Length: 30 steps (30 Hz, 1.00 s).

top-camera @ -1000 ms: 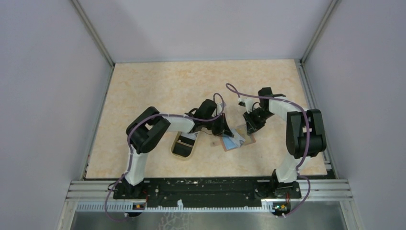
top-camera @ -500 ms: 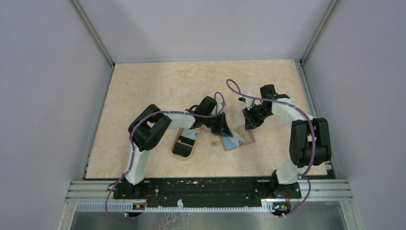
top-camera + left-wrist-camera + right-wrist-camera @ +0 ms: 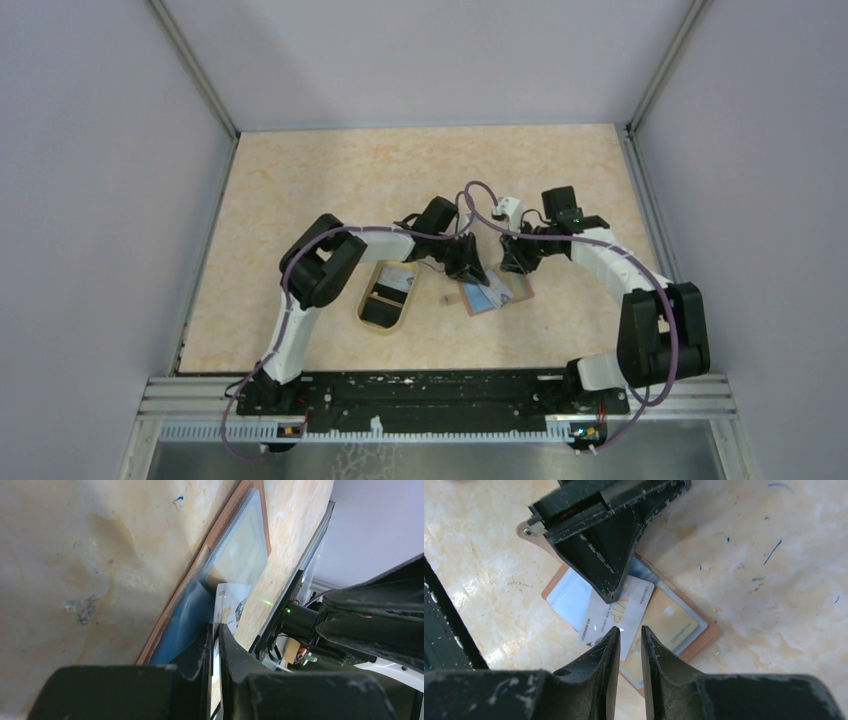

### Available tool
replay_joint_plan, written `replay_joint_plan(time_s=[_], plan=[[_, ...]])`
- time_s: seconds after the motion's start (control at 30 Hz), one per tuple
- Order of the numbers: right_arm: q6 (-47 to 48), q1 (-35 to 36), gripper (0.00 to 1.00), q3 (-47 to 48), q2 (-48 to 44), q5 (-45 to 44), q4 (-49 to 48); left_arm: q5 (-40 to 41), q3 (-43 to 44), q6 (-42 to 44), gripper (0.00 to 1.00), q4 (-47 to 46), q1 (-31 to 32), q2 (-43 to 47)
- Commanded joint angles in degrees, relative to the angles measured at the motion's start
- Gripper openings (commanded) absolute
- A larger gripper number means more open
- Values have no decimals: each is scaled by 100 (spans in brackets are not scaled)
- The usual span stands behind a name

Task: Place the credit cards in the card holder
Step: Insert the credit card into the card holder.

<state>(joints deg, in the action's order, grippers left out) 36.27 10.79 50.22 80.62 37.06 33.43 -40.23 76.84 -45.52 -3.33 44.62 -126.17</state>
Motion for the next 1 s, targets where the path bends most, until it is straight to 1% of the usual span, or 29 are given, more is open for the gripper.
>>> replay_joint_plan(time_s=[0.0, 0.1, 0.23, 0.53, 0.63, 0.77, 0.87, 0.97], plan=[[378, 81, 22, -92, -243, 441, -423, 32, 174, 162, 11, 308, 3, -295], [690, 146, 22, -177, -209, 577, -365, -59, 285, 197, 11, 525, 3, -379], [1170, 299, 23, -317, -262, 633, -336, -131, 348, 208, 11, 559, 3, -450], [2599, 656, 23, -879, -824, 890, -477, -206, 571, 240, 13, 706, 3, -621], [2777, 998, 22, -1014, -929, 730, -615, -197, 593, 250, 14, 750, 3, -637], [2786, 1433, 19, -1115, -896, 302, -901, -228, 653, 254, 18, 779, 3, -684], [2688, 1639, 14, -1190, -844, 75, -1178, -255, 678, 248, 19, 776, 3, -719], [2522, 1920, 13, -1246, -769, -329, -1486, -277, 701, 246, 19, 774, 3, -757]])
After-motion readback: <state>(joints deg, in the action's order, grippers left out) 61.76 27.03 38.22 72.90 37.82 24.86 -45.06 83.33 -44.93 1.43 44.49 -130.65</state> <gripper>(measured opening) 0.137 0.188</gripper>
